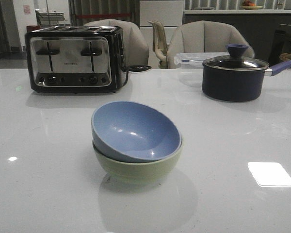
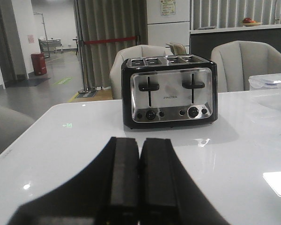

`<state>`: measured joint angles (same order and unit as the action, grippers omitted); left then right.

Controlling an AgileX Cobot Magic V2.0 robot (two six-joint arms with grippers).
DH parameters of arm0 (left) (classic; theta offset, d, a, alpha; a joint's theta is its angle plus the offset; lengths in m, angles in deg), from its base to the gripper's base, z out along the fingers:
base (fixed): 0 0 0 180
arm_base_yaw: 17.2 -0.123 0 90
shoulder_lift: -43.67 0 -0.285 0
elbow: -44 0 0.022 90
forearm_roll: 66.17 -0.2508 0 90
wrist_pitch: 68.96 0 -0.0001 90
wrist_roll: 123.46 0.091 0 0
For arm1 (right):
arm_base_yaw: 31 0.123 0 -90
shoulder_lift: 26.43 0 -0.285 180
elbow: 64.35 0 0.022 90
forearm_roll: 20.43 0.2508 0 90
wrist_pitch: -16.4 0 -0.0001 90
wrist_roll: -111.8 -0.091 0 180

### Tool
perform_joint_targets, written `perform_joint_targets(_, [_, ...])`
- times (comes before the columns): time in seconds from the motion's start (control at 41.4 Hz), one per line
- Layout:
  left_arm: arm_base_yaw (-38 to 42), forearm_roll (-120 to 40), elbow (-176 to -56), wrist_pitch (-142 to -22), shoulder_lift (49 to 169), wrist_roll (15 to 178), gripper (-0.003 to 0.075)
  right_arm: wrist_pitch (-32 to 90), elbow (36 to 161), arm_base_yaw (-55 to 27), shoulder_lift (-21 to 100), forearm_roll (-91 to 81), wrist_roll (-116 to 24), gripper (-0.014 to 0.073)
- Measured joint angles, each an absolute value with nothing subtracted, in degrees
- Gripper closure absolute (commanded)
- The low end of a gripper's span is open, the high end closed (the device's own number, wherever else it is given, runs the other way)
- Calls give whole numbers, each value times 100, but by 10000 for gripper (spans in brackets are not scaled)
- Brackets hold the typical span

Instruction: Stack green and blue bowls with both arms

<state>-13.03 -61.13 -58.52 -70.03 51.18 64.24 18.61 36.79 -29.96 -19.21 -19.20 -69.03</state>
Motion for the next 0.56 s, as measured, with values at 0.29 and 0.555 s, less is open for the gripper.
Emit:
perform_joint_targets(0.29, [-1303,-6113,-5852,-7003,5118,6424,621,1848,3679,-2996,-1921,-1826,-6889,554])
perform_joint_targets(0.555, [-1303,-6113,-5852,-7003,5118,6424,621,1848,3679,-2996,-1921,-1826,-6889,554])
